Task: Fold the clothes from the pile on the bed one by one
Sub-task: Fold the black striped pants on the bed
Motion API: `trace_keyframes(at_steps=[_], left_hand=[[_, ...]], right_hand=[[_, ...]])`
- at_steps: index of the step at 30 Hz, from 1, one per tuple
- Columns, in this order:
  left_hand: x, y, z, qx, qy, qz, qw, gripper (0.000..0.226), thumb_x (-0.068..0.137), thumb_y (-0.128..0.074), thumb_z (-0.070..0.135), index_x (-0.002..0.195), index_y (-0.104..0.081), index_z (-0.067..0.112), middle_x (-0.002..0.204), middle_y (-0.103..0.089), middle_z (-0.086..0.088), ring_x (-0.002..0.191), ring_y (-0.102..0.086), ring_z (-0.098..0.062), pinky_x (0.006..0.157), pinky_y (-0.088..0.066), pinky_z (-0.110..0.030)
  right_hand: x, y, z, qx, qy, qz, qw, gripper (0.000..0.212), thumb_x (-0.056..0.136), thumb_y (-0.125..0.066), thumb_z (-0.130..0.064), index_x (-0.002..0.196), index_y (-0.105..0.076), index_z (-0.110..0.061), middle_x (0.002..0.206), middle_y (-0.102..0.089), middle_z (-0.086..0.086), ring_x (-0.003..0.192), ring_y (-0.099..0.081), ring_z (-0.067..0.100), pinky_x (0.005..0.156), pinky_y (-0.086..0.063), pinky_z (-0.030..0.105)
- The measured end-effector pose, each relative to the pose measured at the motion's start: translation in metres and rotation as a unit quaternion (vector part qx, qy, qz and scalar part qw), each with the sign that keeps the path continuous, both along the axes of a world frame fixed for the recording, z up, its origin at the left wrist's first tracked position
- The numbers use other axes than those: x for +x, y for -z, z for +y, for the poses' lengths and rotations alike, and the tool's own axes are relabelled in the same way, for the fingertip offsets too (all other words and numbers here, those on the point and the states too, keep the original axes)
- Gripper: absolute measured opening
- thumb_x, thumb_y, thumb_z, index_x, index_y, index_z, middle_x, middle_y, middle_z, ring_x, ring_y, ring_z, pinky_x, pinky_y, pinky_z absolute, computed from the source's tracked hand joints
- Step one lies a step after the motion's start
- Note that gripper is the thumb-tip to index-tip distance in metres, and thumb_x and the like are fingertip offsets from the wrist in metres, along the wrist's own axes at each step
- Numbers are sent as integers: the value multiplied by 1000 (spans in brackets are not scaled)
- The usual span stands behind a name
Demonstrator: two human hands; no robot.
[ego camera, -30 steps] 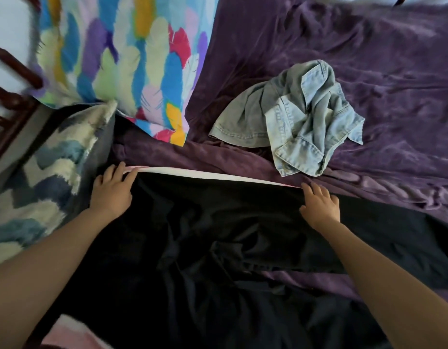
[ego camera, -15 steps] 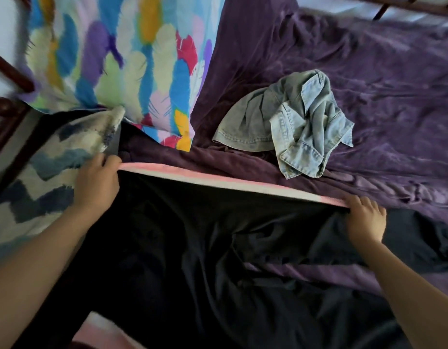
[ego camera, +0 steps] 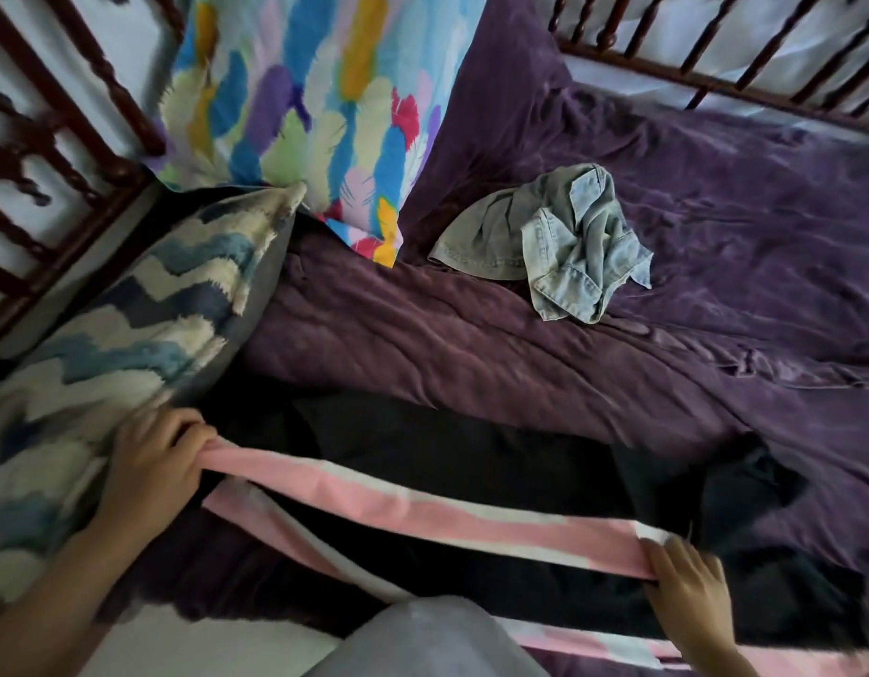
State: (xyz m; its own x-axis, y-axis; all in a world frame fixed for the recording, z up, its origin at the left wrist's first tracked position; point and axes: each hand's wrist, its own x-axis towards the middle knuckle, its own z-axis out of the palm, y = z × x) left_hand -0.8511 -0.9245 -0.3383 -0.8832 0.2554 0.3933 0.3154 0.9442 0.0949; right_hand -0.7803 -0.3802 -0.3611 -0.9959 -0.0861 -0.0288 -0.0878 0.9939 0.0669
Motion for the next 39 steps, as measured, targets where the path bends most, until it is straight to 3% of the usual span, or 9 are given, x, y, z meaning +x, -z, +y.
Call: trace_keyframes(at_steps=[4, 7, 11, 16, 25, 27, 30, 34, 39], left_hand=[[41, 8, 2, -65, -50, -42, 996, 35, 59, -33, 15, 75, -62, 6, 82, -62, -18, 82, -41, -30, 63, -38, -45], [55, 12, 8, -84, -109, -82, 987, 41, 63, -30, 14, 74, -68, -1, 84, -64, -22, 88, -49, -32, 66, -42, -51], [65, 14, 35, -110, -114, -120, 980, 44, 68, -35, 14, 93, -70, 2, 106, -62, -28, 99, -59, -45, 79, -41, -55], [79, 24, 80, -137, -5, -172, 976, 38, 67, -36, 14, 72, -73, 10, 70, -66, -10, 65, -66, -30, 59, -51, -43], [91, 28, 60, -79, -121, -199, 969, 34, 63, -32, 8, 56, -64, -2, 51, -56, -18, 47, -58, -39, 44, -47, -43], [95, 26, 73, -84, -169, -222, 957, 23, 57, -42, -5, 57, -65, -6, 53, -55, -24, 50, -58, -43, 47, -48, -47], [96, 16, 110, -95, -215, -281, 930, 20, 46, -67, -23, 61, -65, -10, 60, -55, -29, 60, -58, -47, 57, -46, -52], [91, 11, 183, -124, -145, -311, 931, 29, 48, -77, -14, 72, -64, -5, 70, -59, -25, 65, -58, -42, 57, -46, -49], [92, 47, 293, -103, 22, -423, 900, 42, 97, -38, 30, 138, -40, 21, 138, -42, -1, 125, -38, -18, 100, -32, -31]], right_hand=[[39, 15, -14, 16, -7, -70, 997, 38, 56, -39, -25, 58, -70, -4, 52, -59, 12, 43, -60, 28, 49, -42, 37], [48, 13, -24, 27, 8, -134, 991, 20, 42, -73, -23, 51, -66, -6, 50, -55, 9, 40, -57, 28, 38, -47, 34], [51, 20, -27, -14, 9, -165, 986, 53, 3, -91, -15, 49, -65, -7, 48, -55, 6, 41, -57, 27, 39, -46, 33], [50, 12, -28, -4, -17, -195, 981, 52, 4, -92, -21, 49, -67, -10, 47, -55, 7, 40, -58, 24, 40, -47, 30], [58, 17, -16, 36, -83, -216, 972, 48, 20, -93, -39, 48, -65, -13, 46, -56, 3, 42, -57, 16, 49, -47, 19], [57, 16, -8, 88, -73, -270, 956, 38, 50, -87, -38, 74, -72, -12, 74, -66, 6, 68, -65, 21, 67, -50, 27], [56, 30, 17, 139, -44, -315, 938, 37, 92, -48, -21, 128, -51, -15, 129, -48, 6, 124, -40, 26, 98, -31, 37], [46, 38, 47, 149, -53, -340, 927, 47, 93, -48, -24, 140, -38, -22, 140, -41, 1, 129, -33, 23, 102, -28, 36], [34, 40, 60, 170, -140, -340, 914, 49, 93, -47, -21, 141, -37, -19, 155, -16, 7, 135, -26, 27, 104, -27, 40]])
